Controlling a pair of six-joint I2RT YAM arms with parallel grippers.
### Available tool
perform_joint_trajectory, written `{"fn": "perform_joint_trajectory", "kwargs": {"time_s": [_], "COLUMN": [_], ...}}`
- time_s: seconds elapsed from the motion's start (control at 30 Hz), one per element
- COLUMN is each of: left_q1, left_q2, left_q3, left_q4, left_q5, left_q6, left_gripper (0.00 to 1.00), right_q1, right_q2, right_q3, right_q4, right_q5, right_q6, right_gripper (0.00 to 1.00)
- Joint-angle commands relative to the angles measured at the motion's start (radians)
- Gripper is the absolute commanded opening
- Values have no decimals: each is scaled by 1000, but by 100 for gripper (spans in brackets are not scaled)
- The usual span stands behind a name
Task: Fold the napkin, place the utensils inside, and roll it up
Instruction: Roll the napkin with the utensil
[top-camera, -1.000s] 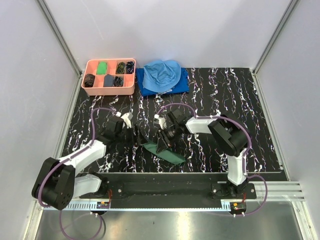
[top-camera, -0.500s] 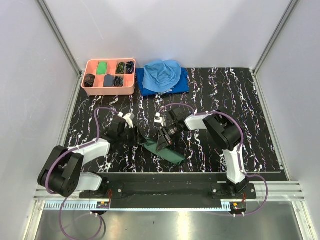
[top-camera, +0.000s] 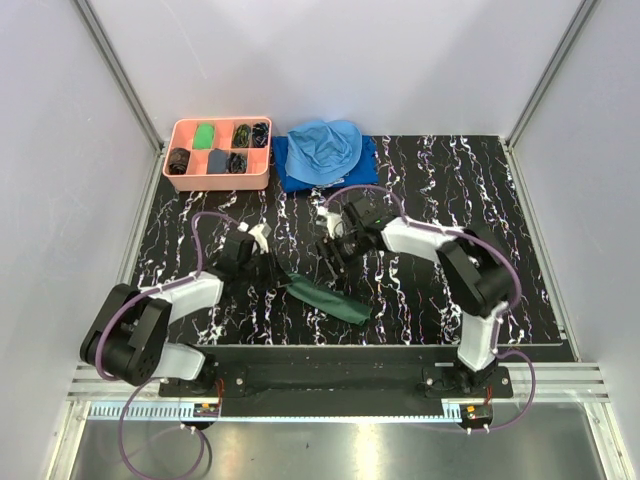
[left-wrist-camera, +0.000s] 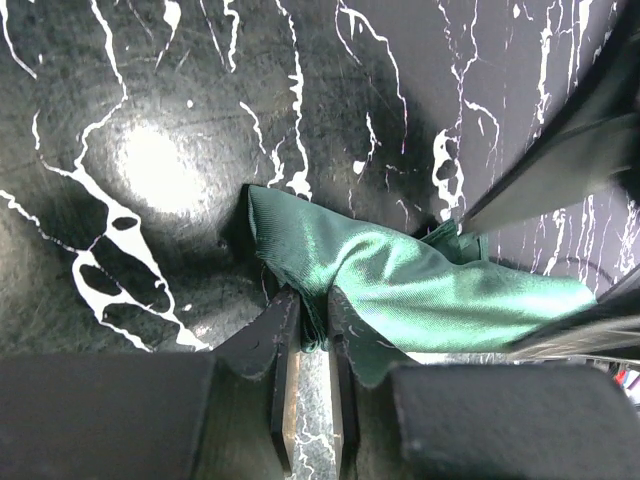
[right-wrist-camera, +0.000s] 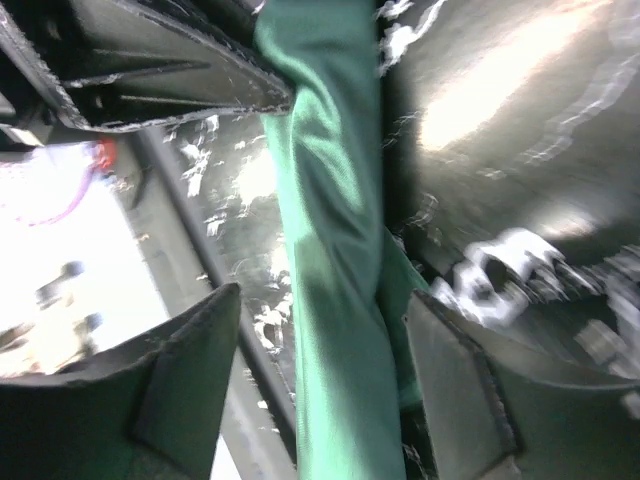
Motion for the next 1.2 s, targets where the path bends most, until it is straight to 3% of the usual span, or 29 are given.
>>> {"fn": "perform_joint_trajectory", "kwargs": {"time_s": [0.0,0.17,0.27,0.5,0.77,0.87,1.03,1.17], "left_q1": [1,1,1,1,1,1,2,24], "left_q2": [24,48,54,58,51,41,-5,-59], "left_q3": [62,87,93,100,111,113,131,142], "left_q4": [-34,-66,-77,-88,-88,-88,-143,-185], "left_q5": [11,20,27,34,34,34,5,-29], "left_q6": [-4,-9,-6,-7,0,0,5,8], "left_gripper": [16,16,17,18,22,30,62,69], "right_q1": [55,250,342,420,422,419,394,342], "right_q2": [-231,-349,-342,-254,-184,-139,-105,-110], "right_q3": [18,-77,-106,-112,-115,-104,-100,-115], "right_q4": [-90,-87,-79,-48,-48,-73,-93,-67], "right_q5": [374,771,905,954,856,862,818,665], "right_q6": [-71,-159,-179,-191,-183,-157,-108,-90], "right_gripper": [78,83,85,86,85,75,48,41]}}
